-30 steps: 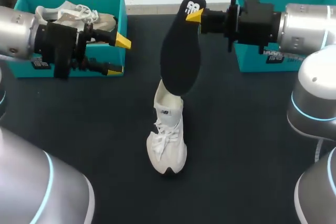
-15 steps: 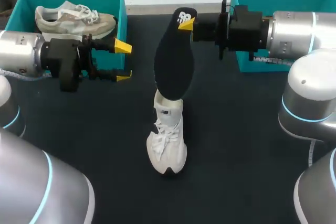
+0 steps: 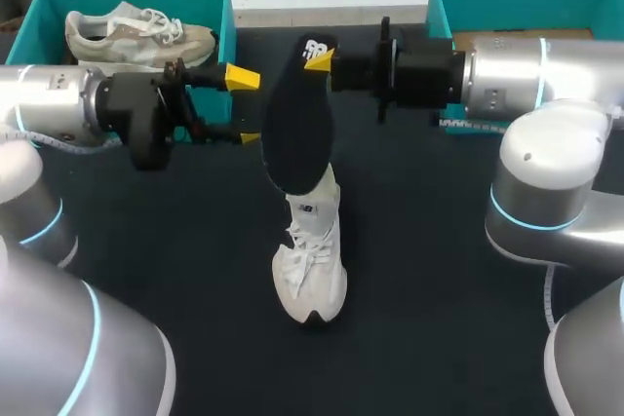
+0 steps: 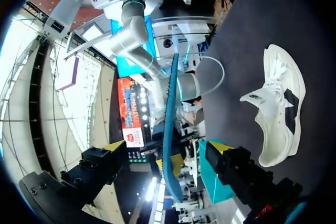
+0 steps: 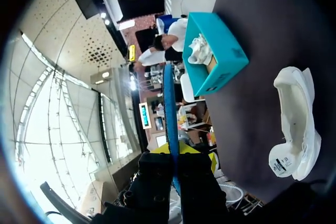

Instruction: Take the shoe out of the shoebox, open the shoe tongue, remove and reinsert the insole, then place the shoe into the shoebox

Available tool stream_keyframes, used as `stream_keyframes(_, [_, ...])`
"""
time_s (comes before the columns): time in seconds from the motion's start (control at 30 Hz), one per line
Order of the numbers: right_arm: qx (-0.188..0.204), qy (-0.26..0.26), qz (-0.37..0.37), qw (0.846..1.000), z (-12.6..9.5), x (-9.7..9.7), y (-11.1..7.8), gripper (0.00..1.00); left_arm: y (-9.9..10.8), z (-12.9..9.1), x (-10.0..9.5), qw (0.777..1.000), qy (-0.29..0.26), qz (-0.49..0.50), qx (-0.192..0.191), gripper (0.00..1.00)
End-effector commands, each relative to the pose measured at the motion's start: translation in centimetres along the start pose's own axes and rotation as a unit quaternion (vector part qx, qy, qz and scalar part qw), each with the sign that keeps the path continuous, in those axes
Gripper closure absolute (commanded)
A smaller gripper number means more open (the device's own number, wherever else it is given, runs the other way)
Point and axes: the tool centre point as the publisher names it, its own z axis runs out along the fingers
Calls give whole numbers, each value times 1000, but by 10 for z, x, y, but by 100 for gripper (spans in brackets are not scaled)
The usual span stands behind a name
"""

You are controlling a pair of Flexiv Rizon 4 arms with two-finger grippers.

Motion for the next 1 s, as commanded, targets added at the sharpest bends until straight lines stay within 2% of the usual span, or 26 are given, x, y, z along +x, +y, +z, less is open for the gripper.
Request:
stream_keyframes(0.03, [3, 3, 1, 1000, 25, -3, 3, 100, 11, 17, 5, 1000, -7, 1, 10, 3])
stream_keyframes(0.23, [8, 2, 5, 1000, 30, -5, 1, 100, 13, 29, 5, 1000, -11, 6, 17, 22])
stream_keyframes(0.27, [8, 1, 6, 1000, 30, -5, 1, 100, 13, 29, 6, 1000, -11, 7, 17, 31])
stream_keyframes(0.3, [7, 1, 6, 1000, 30, -5, 0, 100, 13, 30, 8, 1000, -9, 5, 18, 50])
stream_keyframes(0.37, [6, 1, 7, 1000, 30, -5, -1, 100, 14, 30, 11, 1000, -7, 5, 17, 63])
stream_keyframes(0.43, [5, 0, 7, 1000, 30, -5, -1, 100, 14, 30, 13, 1000, -7, 3, 14, 88])
stream_keyframes(0.47, [4, 0, 8, 1000, 30, -5, -1, 100, 14, 30, 13, 1000, -7, 3, 14, 97])
stream_keyframes(0.5, [4, 0, 8, 1000, 30, -5, -1, 100, 14, 30, 14, 1000, -7, 3, 13, 100])
stream_keyframes(0.83, [-8, 1, 7, 1000, 26, -6, 2, 100, 8, 24, 14, 1000, -12, -3, 17, 100])
stream_keyframes(0.87, [-13, 4, 5, 1000, 23, -6, 3, 91, 7, 23, 13, 1000, -12, -6, 20, 100])
stream_keyframes(0.9, [-19, 6, 1, 1000, 20, -6, 4, 20, 6, 21, 12, 1000, -12, -9, 22, 100])
stream_keyframes(0.93, [-23, 11, -7, 1000, 17, -6, 4, 0, 5, 20, 11, 1000, -11, -11, 24, 100])
stream_keyframes(1.0, [-26, 20, -17, 999, 10, -4, 5, 0, 4, 16, 10, 999, -9, -18, 25, 100])
